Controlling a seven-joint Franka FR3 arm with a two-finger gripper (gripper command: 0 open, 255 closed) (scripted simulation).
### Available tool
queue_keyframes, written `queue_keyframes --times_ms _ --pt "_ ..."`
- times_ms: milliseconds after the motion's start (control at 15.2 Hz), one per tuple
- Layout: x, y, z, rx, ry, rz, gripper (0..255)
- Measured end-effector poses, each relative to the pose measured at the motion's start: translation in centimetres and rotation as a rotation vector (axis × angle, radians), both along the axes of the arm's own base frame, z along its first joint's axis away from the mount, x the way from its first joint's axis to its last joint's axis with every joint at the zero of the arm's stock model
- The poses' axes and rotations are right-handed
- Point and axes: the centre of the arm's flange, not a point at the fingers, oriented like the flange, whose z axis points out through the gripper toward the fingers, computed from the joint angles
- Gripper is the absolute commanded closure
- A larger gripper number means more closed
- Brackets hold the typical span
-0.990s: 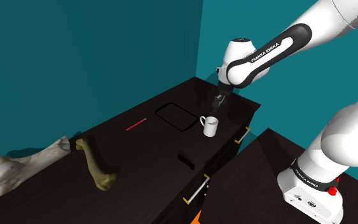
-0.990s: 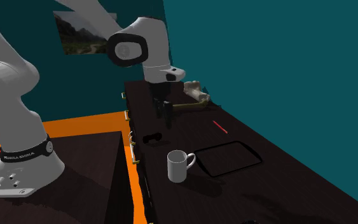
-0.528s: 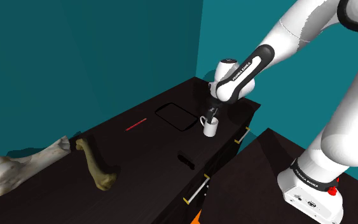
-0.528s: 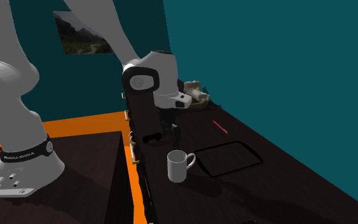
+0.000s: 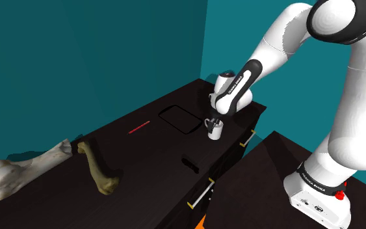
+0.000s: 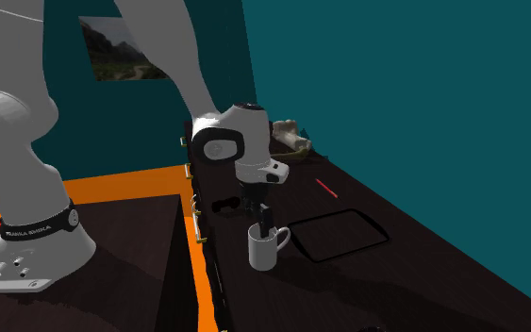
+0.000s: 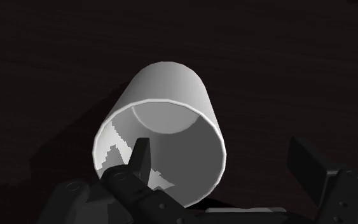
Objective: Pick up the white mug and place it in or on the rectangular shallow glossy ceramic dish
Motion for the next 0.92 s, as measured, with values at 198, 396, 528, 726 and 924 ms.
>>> queue_keyframes --times_ms 198,396,528,726,924 --pt "0.0 0.0 -1.5 0.000 0.000 0.000 0" --pt "0.1 0.0 -1.9 0.000 0.000 0.000 0" --pt "0.1 0.0 -2.0 0.000 0.000 0.000 0" --pt "0.1 0.0 -2.0 0.000 0.000 0.000 255" --pt "0.1 0.0 -2.0 0.000 0.000 0.000 255"
